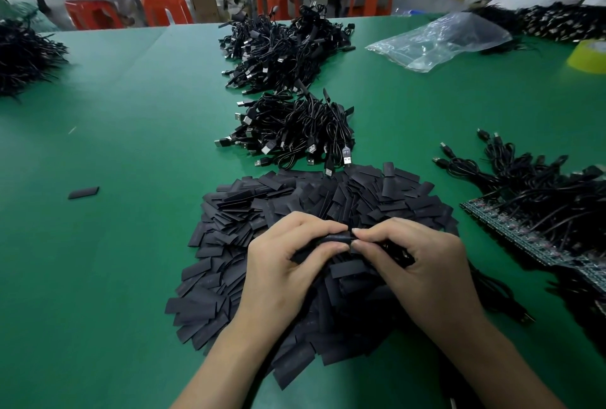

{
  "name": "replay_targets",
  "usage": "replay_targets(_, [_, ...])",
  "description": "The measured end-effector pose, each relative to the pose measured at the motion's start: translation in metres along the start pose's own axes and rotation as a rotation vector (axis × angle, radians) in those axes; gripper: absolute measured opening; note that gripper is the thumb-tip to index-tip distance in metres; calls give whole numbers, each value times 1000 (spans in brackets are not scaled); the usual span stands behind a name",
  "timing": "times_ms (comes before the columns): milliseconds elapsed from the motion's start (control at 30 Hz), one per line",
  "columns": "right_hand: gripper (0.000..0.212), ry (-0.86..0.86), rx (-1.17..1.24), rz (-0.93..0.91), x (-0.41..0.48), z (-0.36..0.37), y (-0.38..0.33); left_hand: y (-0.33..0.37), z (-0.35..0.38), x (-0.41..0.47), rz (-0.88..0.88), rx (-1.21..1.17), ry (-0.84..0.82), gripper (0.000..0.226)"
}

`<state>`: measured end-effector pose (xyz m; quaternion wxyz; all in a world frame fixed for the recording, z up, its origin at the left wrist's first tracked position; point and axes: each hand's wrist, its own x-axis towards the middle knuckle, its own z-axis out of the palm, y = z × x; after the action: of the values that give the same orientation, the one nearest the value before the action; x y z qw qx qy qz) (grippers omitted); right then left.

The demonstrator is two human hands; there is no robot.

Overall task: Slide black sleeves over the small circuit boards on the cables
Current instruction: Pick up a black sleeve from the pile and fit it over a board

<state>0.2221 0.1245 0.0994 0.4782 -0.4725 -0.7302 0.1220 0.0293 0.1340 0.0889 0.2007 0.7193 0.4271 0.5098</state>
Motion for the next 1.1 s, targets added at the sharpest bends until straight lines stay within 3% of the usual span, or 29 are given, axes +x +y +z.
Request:
replay_targets(633, [8, -18, 12, 25, 0, 1, -1, -3, 1, -1, 6, 1, -19, 16])
replay_targets(933, [5, 49, 24, 106, 0, 1, -3, 6, 3, 1, -113, 13, 217, 34])
replay_targets(1100, [5, 57, 11, 122, 0, 2, -7, 7, 4, 0, -92, 20, 228, 30])
